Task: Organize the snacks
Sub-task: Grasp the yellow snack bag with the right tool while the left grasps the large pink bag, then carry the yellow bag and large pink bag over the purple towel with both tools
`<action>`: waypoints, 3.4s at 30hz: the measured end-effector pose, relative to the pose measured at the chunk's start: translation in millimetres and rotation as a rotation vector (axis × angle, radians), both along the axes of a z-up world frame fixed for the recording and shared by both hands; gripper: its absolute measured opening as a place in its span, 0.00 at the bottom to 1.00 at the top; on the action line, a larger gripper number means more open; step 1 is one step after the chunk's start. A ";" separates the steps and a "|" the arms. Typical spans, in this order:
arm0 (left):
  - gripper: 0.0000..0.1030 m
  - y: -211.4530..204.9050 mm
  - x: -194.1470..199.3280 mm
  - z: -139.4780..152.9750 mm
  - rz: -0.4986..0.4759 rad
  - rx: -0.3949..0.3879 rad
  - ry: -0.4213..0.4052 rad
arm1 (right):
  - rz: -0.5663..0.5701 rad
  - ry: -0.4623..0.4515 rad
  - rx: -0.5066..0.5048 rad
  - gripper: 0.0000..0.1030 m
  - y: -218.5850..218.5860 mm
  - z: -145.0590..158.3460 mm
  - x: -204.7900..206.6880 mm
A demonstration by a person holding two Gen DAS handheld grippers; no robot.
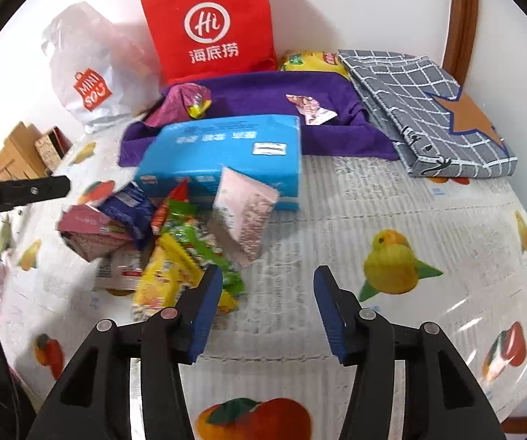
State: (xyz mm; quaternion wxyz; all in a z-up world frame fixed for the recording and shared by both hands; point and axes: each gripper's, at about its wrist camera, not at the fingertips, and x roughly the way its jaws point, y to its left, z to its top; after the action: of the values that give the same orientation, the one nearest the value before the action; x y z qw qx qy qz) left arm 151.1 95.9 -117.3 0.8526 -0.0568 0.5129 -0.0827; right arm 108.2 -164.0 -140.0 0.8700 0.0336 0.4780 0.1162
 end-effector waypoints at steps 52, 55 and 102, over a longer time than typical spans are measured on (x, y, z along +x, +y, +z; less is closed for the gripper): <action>0.65 -24.6 -63.1 -41.8 0.037 -0.028 0.008 | 0.148 -0.010 -0.039 0.42 -19.0 -37.4 -35.4; 0.65 -26.9 -68.1 -35.2 0.044 -0.042 -0.003 | 0.157 -0.024 -0.016 0.40 -21.7 -32.0 -34.6; 0.65 -79.3 -32.7 28.2 0.049 -0.043 -0.096 | 0.196 -0.179 0.070 0.43 -35.9 25.2 14.2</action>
State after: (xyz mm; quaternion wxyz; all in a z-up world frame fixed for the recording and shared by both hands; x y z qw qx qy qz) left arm 118.4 16.6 -89.1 0.8766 -0.0838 0.4678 -0.0755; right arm 122.4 -199.9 -114.7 0.8920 0.0064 0.3950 0.2198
